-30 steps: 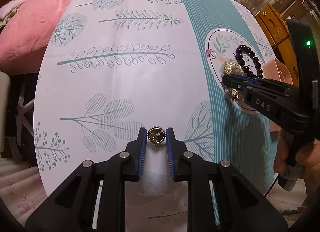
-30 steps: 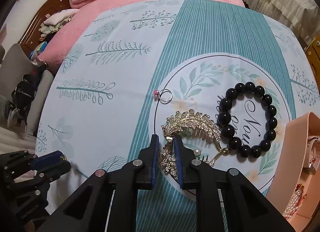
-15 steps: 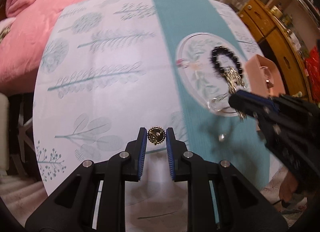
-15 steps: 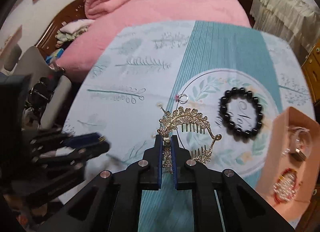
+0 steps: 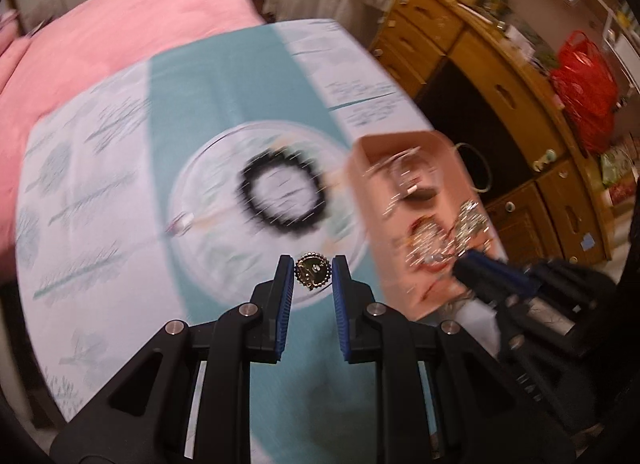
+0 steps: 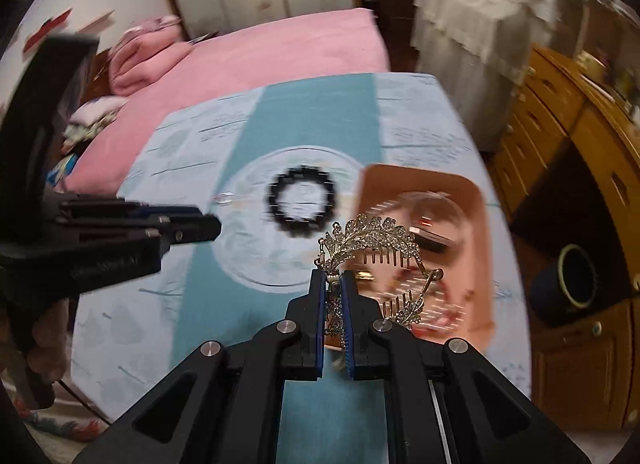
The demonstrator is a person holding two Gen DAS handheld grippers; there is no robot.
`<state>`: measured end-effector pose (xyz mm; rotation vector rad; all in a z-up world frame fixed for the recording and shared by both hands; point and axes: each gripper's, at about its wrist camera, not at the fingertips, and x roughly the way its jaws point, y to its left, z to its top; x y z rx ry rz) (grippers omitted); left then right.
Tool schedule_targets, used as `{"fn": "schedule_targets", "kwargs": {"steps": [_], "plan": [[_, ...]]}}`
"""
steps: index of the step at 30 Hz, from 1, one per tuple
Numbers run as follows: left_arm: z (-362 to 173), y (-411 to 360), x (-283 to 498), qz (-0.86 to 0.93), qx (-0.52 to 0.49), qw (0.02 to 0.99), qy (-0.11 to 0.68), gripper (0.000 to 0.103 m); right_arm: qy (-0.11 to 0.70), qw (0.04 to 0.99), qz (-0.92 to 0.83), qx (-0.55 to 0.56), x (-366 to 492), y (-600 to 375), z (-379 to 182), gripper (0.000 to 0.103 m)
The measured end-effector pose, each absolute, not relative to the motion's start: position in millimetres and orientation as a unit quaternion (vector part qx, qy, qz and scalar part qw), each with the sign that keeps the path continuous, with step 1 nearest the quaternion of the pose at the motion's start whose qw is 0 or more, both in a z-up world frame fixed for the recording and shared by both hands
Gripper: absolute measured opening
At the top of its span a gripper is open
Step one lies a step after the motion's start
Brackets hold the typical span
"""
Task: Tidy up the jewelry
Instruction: 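Carry the gold earring and hair comb into the peach tray and release both, then move the left gripper to the small ring with pink charm and grasp it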
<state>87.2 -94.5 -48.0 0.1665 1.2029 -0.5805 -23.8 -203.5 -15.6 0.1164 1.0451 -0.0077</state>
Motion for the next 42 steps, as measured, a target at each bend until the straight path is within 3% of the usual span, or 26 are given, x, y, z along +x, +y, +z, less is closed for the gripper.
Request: {"fn": "schedule_targets", "kwargs": {"steps": [7, 18, 23, 26, 27, 42], "plan": [[-52, -177, 101, -0.299, 0.096, 0.777, 0.546, 0.017, 0.506, 0.858, -0.015, 0.086, -30, -247, -37, 0.007], [-100, -227, 107, -0.293, 0.135, 0.757, 0.568, 0.017, 0.536, 0.833, -0.001, 0.135, -30, -272, -71, 0.008], [-104, -226, 104, -0.294, 0.134, 0.749, 0.578, 0.02, 0.534, 0.833, 0.001, 0.143, -28, -279, -68, 0.012], [-100, -223, 99, -0.295, 0.134, 0.749, 0.577, 0.041, 0.529, 0.835, -0.001, 0.148, -30, -282, -63, 0.021], [-97, -221, 96, -0.295, 0.132, 0.753, 0.574, 0.042, 0.528, 0.836, -0.001, 0.147, -31, -282, -62, 0.021], [-77, -142, 67, -0.252, 0.104, 0.765, 0.583, 0.042, 0.518, 0.846, 0.023, 0.125, -31, -253, -46, 0.021]]}}
